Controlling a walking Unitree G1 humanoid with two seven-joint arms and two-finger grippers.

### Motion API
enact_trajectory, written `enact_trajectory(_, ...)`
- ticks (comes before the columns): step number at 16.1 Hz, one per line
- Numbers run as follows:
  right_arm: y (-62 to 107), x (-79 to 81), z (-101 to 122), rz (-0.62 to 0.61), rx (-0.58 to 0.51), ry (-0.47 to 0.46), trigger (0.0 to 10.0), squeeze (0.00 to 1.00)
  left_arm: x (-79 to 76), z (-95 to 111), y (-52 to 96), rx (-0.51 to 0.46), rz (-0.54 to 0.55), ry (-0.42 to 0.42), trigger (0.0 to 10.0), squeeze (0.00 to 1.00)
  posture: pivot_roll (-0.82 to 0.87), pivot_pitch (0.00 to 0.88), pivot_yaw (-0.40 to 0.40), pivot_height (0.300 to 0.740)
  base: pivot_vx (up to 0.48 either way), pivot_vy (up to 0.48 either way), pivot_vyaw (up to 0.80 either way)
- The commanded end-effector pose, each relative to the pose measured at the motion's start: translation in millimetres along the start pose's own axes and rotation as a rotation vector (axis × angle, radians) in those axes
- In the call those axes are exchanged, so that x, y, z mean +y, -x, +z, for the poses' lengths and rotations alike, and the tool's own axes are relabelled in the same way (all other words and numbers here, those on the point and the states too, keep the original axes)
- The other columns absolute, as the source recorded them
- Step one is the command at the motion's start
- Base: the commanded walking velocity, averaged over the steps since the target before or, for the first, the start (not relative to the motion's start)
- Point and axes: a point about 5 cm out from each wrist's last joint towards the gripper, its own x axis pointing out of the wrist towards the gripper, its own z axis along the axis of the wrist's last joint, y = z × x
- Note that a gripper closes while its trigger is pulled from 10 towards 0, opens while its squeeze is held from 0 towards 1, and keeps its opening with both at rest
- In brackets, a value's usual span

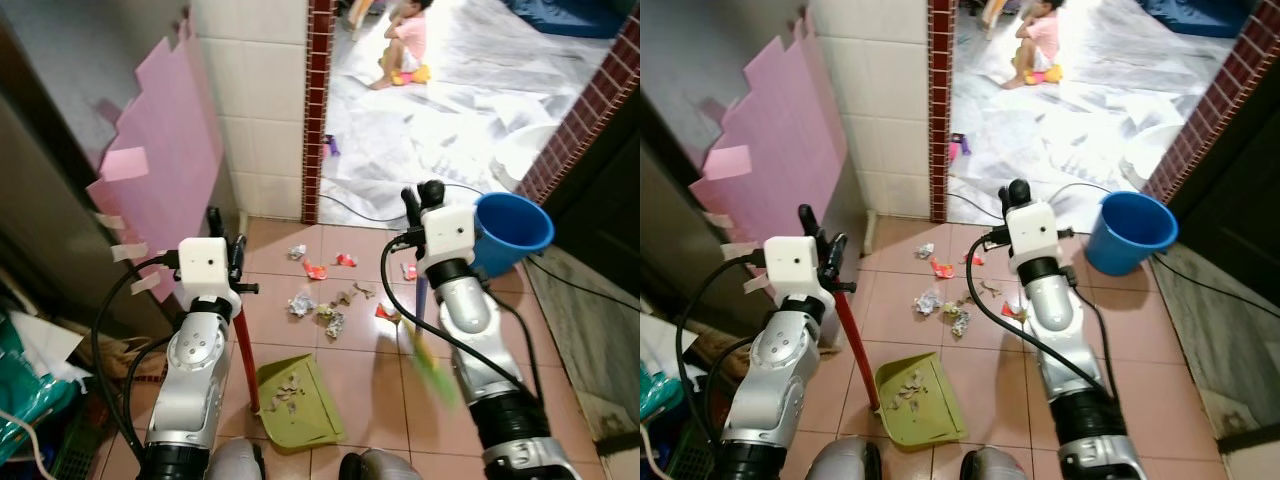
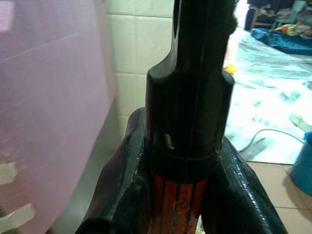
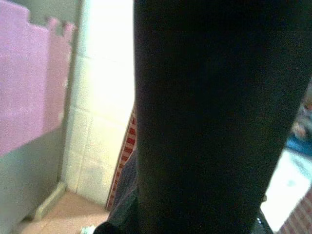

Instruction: Sweep floor

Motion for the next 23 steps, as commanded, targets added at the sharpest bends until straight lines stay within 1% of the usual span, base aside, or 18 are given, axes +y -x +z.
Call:
enact_trajectory(1, -10.4, -2.5, 18, -0.016, -0.088, 0.016, 10.0, 0.0, -6.0, 16, -7.5, -0.084, -0.037, 0.009, 10.0, 0.0, 0.02, 0.0, -0.011, 0.74, 0.0, 0.0, -0.48)
enact_trajectory(2, -12.5, -2.9, 20, -0.021, -0.092, 0.018, 10.0, 0.0, -6.0, 16, -8.5, -0.085, -0.04, 0.009, 10.0, 0.0, 0.02, 0.0, -0.01, 0.74, 0.0, 0.0, -0.8)
enact_trajectory(3, -19.0, -5.8, 24, -0.032, -0.109, 0.023, 10.0, 0.0, -5.7, 18, -11.1, -0.09, -0.051, 0.006, 10.0, 0.0, 0.02, 0.0, -0.006, 0.74, 0.0, 0.0, -0.8)
enact_trajectory(6, -27.5, -11.2, 28, -0.045, -0.119, 0.025, 10.0, 0.0, -3.4, 21, -15.5, -0.102, -0.052, 0.006, 10.0, 0.0, 0.01, 0.0, -0.002, 0.74, 0.0, -0.424, -0.74)
enact_trajectory(8, -29.3, -7.8, 31, -0.037, -0.136, 0.012, 10.0, 0.0, -2.3, 25, -18.5, -0.115, -0.05, 0.007, 10.0, 0.0, 0.02, 0.0, 0.001, 0.74, 0.0, -0.474, -0.48)
enact_trajectory(10, -28.2, 0.7, 32, -0.019, -0.133, -0.022, 10.0, 0.0, -1.7, 25, -19.6, -0.118, -0.048, 0.012, 10.0, 0.0, 0.02, 0.0, 0.002, 0.74, 0.0, 0.0, 0.0)
enact_trajectory(12, -28.6, 2.8, 34, -0.014, -0.142, -0.031, 10.0, 0.0, -1.5, 25, -19.5, -0.113, -0.045, 0.022, 10.0, 0.0, 0.02, 0.0, 0.004, 0.74, 0.0, 0.0, 0.0)
enact_trajectory(13, -29.6, 6.1, 39, -0.004, -0.161, -0.036, 10.0, 0.0, -1.2, 24, -19.6, -0.11, -0.043, 0.031, 10.0, 0.0, 0.02, 0.0, 0.006, 0.74, 0.0, -0.48, 0.0)
enact_trajectory(14, -30.0, 6.8, 40, -0.001, -0.165, -0.036, 10.0, 0.0, -1.5, 24, -19.8, -0.109, -0.044, 0.032, 10.0, 0.0, 0.02, 0.0, 0.006, 0.74, 0.0, 0.0, 0.0)
enact_trajectory(16, -30.3, -0.7, 37, -0.025, -0.161, -0.028, 10.0, 0.0, -1.7, 25, -21.3, -0.11, -0.049, 0.032, 10.0, 0.0, 0.02, 0.0, 0.013, 0.74, 0.0, 0.0, 0.0)
enact_trajectory(17, -30.3, -1.6, 37, -0.029, -0.159, -0.027, 10.0, 0.0, -1.5, 25, -21.5, -0.11, -0.05, 0.032, 10.0, 0.0, 0.02, 0.0, 0.014, 0.74, 0.0, 0.0, 0.0)
enact_trajectory(19, -27.7, -9.0, 30, -0.074, -0.123, -0.059, 10.0, 0.0, 2.7, 22, -21.1, -0.096, -0.044, 0.019, 10.0, 0.0, 0.02, 0.0, 0.016, 0.74, 0.0, 0.0, 0.0)
enact_trajectory(21, -26.0, -8.6, 27, -0.081, -0.109, -0.072, 10.0, 0.0, 3.0, 16, -20.5, -0.06, -0.042, 0.027, 10.0, 0.0, 0.02, 0.0, 0.017, 0.74, 0.0, 0.0, 0.0)
enact_trajectory(22, -25.5, -8.2, 26, -0.085, -0.101, -0.082, 10.0, 0.0, 0.3, 13, -20.0, -0.038, -0.062, 0.007, 10.0, 0.0, 0.02, 0.0, 0.017, 0.74, 0.0, 0.0, 0.0)
enact_trajectory(23, -24.7, -8.6, 24, -0.111, -0.076, -0.126, 10.0, 0.0, -4.3, 9, -18.3, -0.02, -0.093, -0.026, 10.0, 0.0, 0.02, 0.0, 0.018, 0.74, 0.0, 0.0, 0.0)
